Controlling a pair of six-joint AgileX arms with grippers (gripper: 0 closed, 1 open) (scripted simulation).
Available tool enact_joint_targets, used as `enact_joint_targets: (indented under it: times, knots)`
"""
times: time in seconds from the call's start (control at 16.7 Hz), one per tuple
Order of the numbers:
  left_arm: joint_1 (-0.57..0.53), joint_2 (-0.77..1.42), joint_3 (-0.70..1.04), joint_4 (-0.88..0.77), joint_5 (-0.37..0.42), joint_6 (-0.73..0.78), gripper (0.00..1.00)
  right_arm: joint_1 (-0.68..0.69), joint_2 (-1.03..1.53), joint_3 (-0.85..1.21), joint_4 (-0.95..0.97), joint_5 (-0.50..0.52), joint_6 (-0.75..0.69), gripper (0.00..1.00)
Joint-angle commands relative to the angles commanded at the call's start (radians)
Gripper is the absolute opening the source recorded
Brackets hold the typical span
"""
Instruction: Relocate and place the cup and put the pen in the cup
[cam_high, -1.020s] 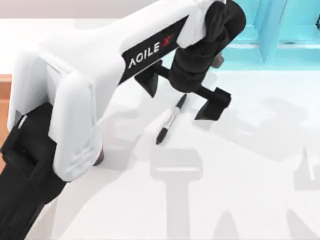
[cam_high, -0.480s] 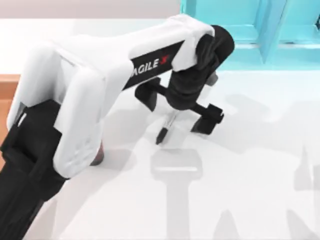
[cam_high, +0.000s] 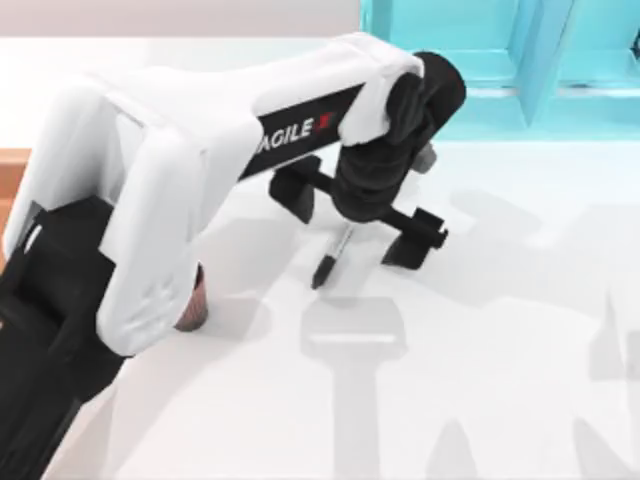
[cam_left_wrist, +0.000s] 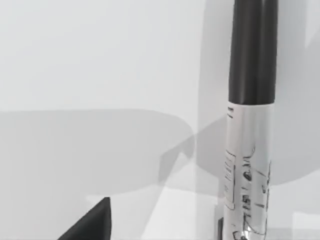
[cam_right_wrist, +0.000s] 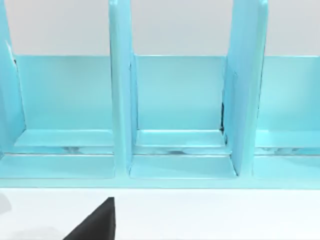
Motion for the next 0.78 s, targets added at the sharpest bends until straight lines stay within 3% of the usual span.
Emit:
enact_joint_targets:
  times: [0.72,0.78]
  knots:
    - [0.000,0.000,0.000,0.000,0.000,0.000,0.02,0.000,0.000,0.000,0.000,0.000,0.000,1.00]
    - [0.000,0.000,0.000,0.000,0.000,0.000,0.00,0.000,0.000,0.000,0.000,0.000,0.000,1.00]
